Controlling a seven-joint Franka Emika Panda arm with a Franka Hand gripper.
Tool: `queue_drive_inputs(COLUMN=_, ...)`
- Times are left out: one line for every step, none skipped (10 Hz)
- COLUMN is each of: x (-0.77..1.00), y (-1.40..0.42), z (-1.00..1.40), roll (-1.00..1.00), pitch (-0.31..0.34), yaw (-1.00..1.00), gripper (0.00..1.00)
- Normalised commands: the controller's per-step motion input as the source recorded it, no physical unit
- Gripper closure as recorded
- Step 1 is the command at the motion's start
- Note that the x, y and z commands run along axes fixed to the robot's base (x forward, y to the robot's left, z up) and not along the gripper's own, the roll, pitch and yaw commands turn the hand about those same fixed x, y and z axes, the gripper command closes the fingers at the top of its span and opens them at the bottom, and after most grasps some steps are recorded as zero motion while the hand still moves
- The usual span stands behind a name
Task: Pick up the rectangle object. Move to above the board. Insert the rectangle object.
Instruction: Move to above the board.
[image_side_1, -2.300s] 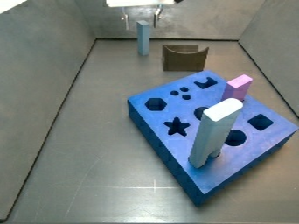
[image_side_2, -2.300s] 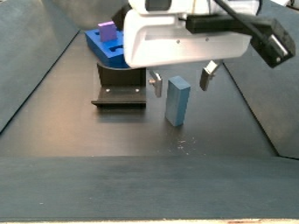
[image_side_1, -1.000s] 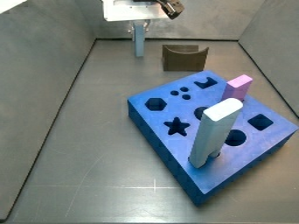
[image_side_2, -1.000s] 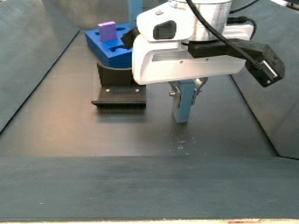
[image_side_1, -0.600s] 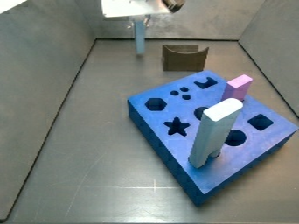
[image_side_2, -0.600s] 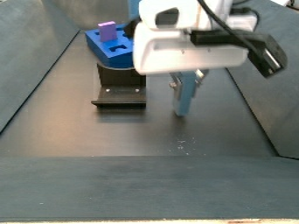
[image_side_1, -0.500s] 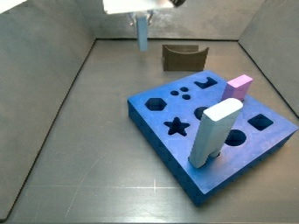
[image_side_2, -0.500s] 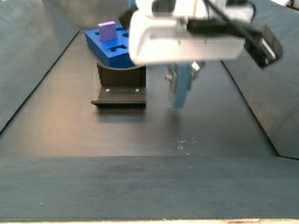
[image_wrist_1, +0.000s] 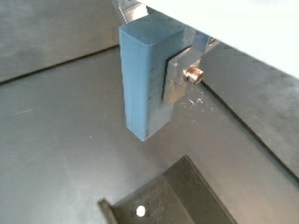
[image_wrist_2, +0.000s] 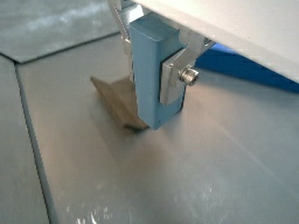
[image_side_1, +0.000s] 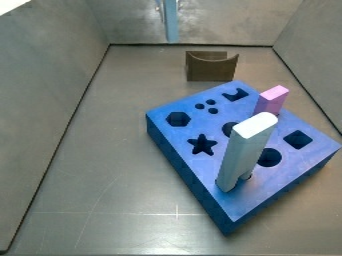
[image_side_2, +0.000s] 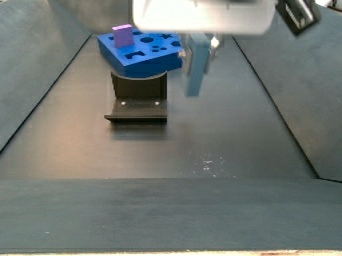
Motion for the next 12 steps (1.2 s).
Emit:
queue_drive_inputs(x=0.17, y=-0.16, z=1.00, roll=0.21, pitch=0.197, yaw=0.06, gripper=1.00)
queue_drive_inputs(x=0.15, y=-0.14, z=1.00, roll=0.24, pitch=0.192, yaw=0.07, gripper=1.00)
queue_drive_inputs(x=0.13, y=-0.14, z=1.00, roll=0.26, pitch=0.195, yaw=0.07, gripper=1.00)
queue_drive_inputs(x=0.11, y=-0.12, z=1.00, roll=0.27, pitch=0.199, yaw=0.07, gripper=1.00)
queue_drive_inputs(x=0.08, y=-0.09, z=0.87, roll=0.25, pitch=0.191, yaw=0.07, gripper=1.00)
queue_drive_inputs(x=0.05, y=-0.05, z=0.67, roll=0.20, pitch=0.172, yaw=0.06, gripper=1.00)
queue_drive_inputs(x=0.03, y=-0.04, z=0.52, roll=0.18, pitch=0.161, yaw=0.06, gripper=1.00)
queue_drive_inputs(x=0.02, y=-0.03, z=0.31, roll=0.17, pitch=0.157, yaw=0.06, gripper=1.00)
queue_drive_inputs(x=0.02, y=-0.03, z=0.21, roll=0.18, pitch=0.159, yaw=0.06, gripper=1.00)
queue_drive_inputs(x=-0.06, y=-1.00, z=-0.09, roll=0.01, pitch=0.499, yaw=-1.00, gripper=1.00)
queue_drive_inputs(x=-0.06, y=-1.00, z=-0.10, roll=0.01, pitch=0.505, yaw=-1.00, gripper=1.00)
queue_drive_inputs(x=-0.06, y=-1.00, z=-0.09, roll=0.03, pitch=0.526, yaw=-1.00, gripper=1.00)
